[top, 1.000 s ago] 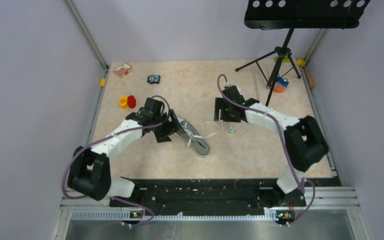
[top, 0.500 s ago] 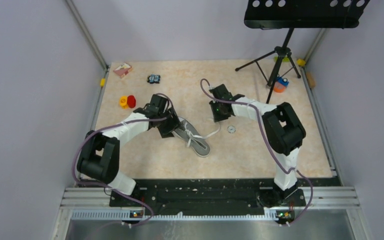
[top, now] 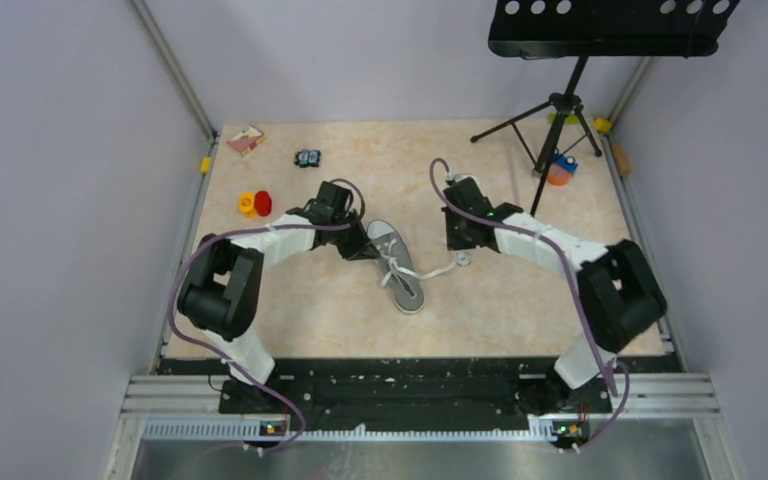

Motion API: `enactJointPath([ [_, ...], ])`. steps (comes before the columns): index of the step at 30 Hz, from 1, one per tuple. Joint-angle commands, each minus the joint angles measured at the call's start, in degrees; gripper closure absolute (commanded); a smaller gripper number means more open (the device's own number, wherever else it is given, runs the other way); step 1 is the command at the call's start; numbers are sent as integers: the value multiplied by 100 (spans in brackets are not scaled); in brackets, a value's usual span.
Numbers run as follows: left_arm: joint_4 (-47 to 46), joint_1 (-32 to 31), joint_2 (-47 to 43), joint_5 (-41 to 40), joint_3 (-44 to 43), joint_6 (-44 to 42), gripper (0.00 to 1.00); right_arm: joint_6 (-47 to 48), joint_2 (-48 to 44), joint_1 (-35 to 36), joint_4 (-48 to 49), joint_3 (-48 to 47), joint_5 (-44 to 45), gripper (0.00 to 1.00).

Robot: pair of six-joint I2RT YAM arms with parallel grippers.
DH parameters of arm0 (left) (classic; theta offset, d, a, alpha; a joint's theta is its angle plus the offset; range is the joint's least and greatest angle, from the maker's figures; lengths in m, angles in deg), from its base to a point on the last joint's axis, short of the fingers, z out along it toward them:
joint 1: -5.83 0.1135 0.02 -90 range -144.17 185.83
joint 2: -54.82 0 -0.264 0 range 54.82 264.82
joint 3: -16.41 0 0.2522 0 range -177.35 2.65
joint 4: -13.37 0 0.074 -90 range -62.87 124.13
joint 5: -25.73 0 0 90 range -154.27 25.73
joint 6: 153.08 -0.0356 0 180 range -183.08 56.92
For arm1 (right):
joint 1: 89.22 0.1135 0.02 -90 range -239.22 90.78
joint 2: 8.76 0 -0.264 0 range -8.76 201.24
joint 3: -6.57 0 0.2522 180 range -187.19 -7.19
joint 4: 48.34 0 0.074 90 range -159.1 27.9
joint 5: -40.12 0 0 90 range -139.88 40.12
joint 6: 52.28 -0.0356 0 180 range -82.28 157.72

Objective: Tie the shoes
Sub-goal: Adjust the shoe at the center of the board.

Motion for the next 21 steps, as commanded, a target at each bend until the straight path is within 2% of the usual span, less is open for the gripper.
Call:
enactJointPath([
  [1,-785,-208,197,707,-359,-109,98,-719,-1391,-21,155,522,353,100],
  [9,-995,-855,589,1494,-1138,-552,94,-1318,-3053,-14,-307,1366,617,100],
  [13,-1018,-1101,756,1908,-1340,-713,88,-1389,-3538,-14,-607,1641,920,100],
  [14,-999,-1127,764,1932,-1341,-739,85,-1390,-3615,-14,-637,1726,966,100],
  [15,-925,-1123,765,1908,-1343,-785,77,-1386,-3666,-14,-676,1822,1031,100],
  [18,-323,-1106,724,1437,-1465,-1169,45,-1331,-3600,-14,-736,1978,923,100],
  [19,-86,-1093,702,1273,-1526,-1278,37,-1296,-3531,-15,-740,1981,821,92],
  [21,224,-1048,631,1060,-1558,-1390,29,-1244,-3394,-14,-669,1945,603,67],
])
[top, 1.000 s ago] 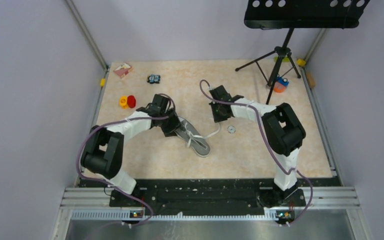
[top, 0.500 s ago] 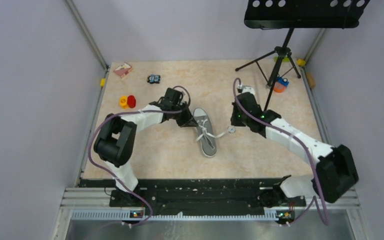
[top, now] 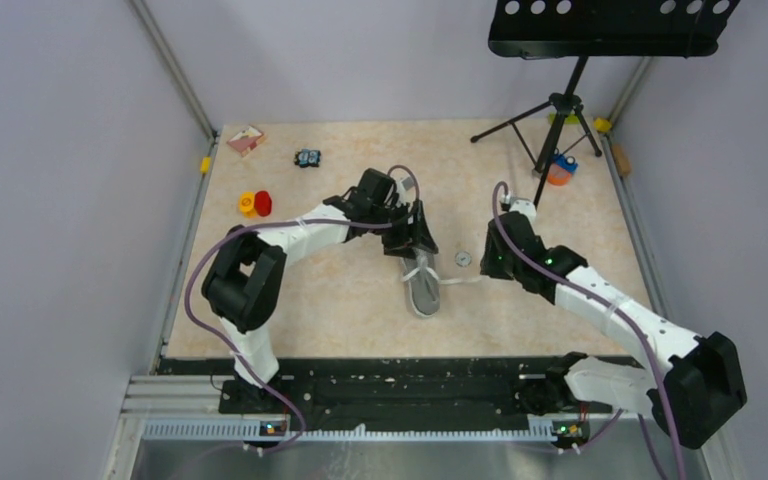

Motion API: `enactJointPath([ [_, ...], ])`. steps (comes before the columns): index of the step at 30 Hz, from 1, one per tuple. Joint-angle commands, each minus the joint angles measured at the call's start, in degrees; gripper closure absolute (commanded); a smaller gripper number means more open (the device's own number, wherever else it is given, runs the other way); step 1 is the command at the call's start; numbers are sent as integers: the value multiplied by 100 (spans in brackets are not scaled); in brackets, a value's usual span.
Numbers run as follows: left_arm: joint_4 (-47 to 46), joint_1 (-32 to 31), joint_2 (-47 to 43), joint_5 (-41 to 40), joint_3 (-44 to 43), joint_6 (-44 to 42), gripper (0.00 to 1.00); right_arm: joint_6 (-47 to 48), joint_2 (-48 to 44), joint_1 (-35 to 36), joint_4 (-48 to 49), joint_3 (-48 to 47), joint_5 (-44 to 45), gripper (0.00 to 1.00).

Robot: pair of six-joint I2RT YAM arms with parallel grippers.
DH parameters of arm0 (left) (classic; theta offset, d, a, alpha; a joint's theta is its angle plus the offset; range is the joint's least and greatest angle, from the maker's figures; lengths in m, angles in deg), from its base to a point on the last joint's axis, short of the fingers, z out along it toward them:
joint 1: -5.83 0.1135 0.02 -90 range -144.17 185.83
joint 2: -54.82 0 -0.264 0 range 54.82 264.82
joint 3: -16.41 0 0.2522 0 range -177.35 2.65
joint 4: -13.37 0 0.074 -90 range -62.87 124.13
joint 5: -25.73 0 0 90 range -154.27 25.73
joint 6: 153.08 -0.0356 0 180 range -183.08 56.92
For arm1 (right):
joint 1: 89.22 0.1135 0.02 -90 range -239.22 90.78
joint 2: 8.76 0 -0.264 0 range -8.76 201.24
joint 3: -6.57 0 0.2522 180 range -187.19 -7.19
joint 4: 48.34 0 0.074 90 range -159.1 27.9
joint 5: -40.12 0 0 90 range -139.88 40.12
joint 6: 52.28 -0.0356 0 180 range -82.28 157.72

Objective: Tie the shoes
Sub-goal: Adjust the shoe at the center of the board.

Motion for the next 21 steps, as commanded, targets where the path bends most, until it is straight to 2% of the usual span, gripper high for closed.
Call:
enactJointPath([
  [1,715,141,-133,-513,-229,-488,28,97,169,-14,95,-13,-305,54],
  [2,728,185,-192,-575,-195,-485,28,130,178,-18,227,-26,-455,43],
  [3,731,227,-266,-630,-157,-481,28,157,191,-20,392,-43,-613,37],
  [5,764,263,-330,-698,-144,-494,28,260,281,-15,715,-146,-1006,32],
  [9,864,295,-477,-785,-136,-484,28,403,781,64,1058,-487,-1594,28],
  [13,913,361,-952,-807,-106,-430,27,626,1376,483,1250,-816,-1581,27],
  [14,960,409,-1092,-828,-92,-407,23,647,1553,582,1271,-921,-1582,28],
  [16,1125,550,-1373,-893,-65,-353,19,671,1878,749,1325,-1086,-1539,27],
  [21,1441,1160,-2236,-1150,407,-173,18,685,2740,961,1483,-1505,-1445,28],
])
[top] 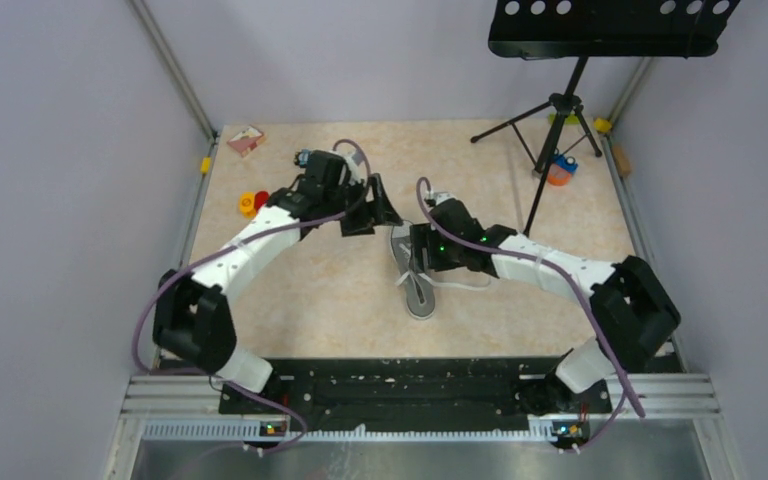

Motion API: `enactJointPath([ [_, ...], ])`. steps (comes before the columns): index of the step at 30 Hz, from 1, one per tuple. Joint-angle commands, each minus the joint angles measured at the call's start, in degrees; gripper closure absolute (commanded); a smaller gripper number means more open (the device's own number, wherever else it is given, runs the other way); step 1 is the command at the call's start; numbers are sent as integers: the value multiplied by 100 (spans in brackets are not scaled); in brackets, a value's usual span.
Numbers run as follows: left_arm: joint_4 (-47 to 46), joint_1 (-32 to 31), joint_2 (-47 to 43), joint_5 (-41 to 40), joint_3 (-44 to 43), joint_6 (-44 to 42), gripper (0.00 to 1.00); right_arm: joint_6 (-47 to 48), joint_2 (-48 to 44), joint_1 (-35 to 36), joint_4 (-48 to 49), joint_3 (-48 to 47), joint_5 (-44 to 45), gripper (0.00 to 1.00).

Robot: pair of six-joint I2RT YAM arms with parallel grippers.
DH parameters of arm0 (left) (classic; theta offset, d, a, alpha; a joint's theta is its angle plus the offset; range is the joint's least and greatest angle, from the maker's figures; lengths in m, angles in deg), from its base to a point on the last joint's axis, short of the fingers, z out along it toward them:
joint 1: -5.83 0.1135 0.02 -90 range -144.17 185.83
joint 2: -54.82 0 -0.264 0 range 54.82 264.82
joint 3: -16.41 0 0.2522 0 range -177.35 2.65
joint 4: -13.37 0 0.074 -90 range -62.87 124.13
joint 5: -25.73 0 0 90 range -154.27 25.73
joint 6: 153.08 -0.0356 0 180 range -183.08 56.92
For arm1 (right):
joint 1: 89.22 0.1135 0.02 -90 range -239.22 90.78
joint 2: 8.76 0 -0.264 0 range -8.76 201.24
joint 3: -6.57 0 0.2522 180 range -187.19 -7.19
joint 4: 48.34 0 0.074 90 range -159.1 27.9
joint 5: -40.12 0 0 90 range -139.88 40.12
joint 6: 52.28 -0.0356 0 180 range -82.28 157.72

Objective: Tie the shoes
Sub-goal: Pick up the shoe at the center of the board, then place the shoe at the center of the board.

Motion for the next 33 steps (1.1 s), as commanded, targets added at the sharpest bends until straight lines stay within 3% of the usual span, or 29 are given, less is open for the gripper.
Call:
enactJointPath([
  [1,236,629,-959,-311,551,233,19,137,633,176,320,-543,45,28],
  [4,205,1037,-1510,-563,1115,414,21,199,1046,263,360,-714,144,30],
  [6,210,1111,-1710,-796,1393,484,27,180,1268,261,369,-780,216,40],
  [7,227,1110,-1766,-879,1498,516,29,163,1320,264,379,-794,294,52],
  [9,243,1117,-1790,-875,1669,576,36,86,1324,261,254,-834,536,98],
  [15,-47,1038,-1512,-451,2008,763,50,-103,399,267,89,-408,1363,100],
  [18,-259,746,-1233,-539,2009,917,49,-373,-173,261,-47,-43,1681,100],
  [24,-680,-8,-52,-550,1618,1401,35,-1035,-673,264,-77,663,1978,100],
  [33,-1824,-498,628,221,1375,1588,45,-1209,-974,263,-160,661,2015,100],
])
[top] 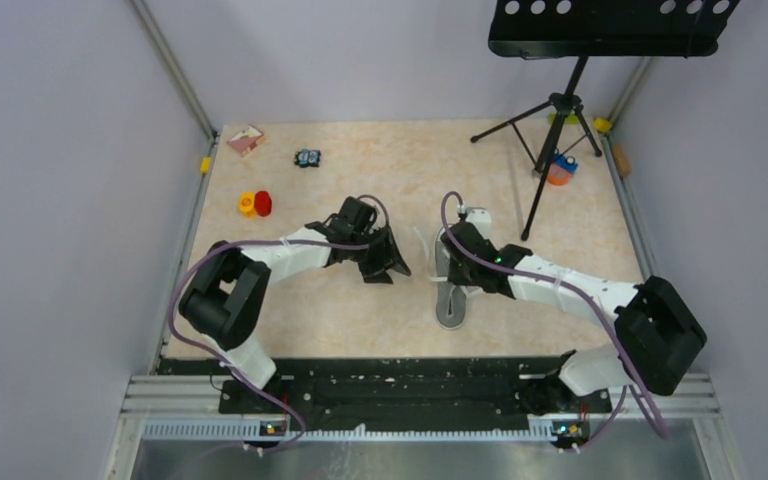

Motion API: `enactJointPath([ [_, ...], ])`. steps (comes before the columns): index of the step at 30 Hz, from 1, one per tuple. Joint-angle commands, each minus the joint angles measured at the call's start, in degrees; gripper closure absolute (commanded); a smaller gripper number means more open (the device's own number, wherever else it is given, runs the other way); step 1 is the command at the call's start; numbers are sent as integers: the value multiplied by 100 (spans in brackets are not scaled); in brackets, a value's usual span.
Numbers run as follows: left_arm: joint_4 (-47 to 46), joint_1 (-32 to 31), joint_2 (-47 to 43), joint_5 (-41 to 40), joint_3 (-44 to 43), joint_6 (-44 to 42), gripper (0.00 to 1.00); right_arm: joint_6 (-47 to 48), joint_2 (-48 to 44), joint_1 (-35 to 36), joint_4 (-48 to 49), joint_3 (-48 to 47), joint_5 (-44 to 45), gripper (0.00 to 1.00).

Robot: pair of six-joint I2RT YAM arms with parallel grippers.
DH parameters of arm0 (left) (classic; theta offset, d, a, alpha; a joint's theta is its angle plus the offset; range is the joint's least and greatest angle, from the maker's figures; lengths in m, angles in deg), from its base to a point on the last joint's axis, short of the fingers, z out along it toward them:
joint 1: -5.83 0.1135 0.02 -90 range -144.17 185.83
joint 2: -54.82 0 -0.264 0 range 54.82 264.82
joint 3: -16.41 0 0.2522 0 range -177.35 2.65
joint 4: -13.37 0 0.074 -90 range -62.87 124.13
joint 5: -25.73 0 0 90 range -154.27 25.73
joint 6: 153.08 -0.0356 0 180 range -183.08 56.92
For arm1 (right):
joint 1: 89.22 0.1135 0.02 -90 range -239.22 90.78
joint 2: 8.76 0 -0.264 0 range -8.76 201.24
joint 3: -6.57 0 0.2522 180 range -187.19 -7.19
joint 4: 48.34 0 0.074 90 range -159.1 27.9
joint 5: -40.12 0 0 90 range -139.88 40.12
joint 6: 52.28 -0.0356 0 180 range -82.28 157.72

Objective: Tie the shoes
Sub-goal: Place the shoe at the center of the board.

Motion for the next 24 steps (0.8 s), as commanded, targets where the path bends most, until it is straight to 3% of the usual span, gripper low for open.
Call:
enactJointPath([
  [1,-930,-57,30,435,-243,245,44,-65,-458,3,193,-216,282,100],
  [7,-420,-284,582,-22,-917,880,44,34,-221,-5,211,-266,362,100],
  [12,124,-578,1188,-325,-1575,1118,57,-71,-182,-4,330,-62,338,100],
  [24,-72,-695,1658,-271,-1452,1590,58,-176,-208,-10,377,166,307,100],
])
